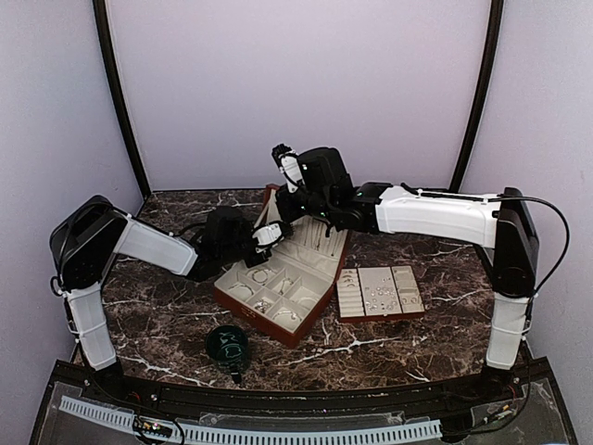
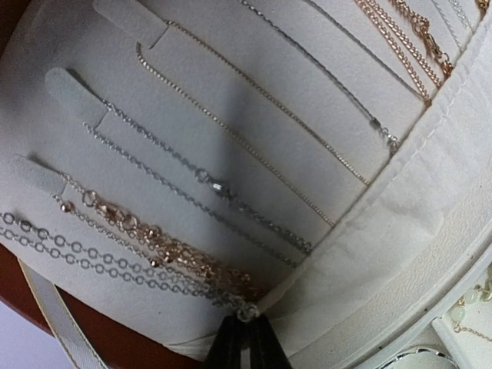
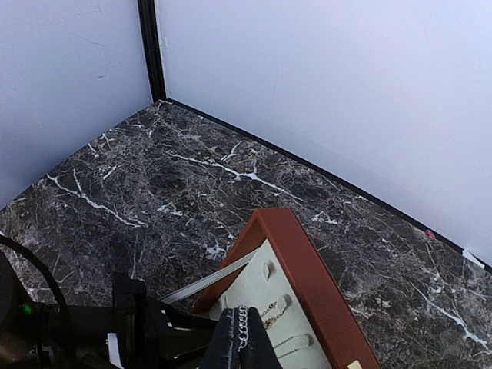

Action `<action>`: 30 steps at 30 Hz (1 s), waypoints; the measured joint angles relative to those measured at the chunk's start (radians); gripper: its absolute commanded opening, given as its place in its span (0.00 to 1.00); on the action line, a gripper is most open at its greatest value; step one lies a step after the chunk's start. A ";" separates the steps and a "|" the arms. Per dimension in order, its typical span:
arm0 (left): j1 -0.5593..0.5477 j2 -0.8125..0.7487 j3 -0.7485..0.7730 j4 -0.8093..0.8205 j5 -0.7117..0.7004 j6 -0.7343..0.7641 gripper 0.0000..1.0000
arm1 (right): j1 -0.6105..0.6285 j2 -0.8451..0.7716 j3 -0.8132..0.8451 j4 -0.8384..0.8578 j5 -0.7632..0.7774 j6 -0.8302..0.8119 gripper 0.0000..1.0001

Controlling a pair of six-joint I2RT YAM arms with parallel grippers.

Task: Organize the mixed jewelry
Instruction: Open the compartment pouch of the jewelry box.

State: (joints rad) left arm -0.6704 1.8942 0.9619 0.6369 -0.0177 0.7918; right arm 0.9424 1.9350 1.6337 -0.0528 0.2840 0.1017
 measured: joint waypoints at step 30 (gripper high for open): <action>-0.007 -0.053 -0.051 -0.005 -0.011 -0.043 0.00 | -0.009 0.126 0.127 -0.017 -0.015 -0.023 0.00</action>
State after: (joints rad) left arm -0.6773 1.8416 0.9104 0.6323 -0.0292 0.7486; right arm 0.9337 2.0613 1.7611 -0.0696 0.2687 0.0784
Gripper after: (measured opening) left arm 0.007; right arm 0.005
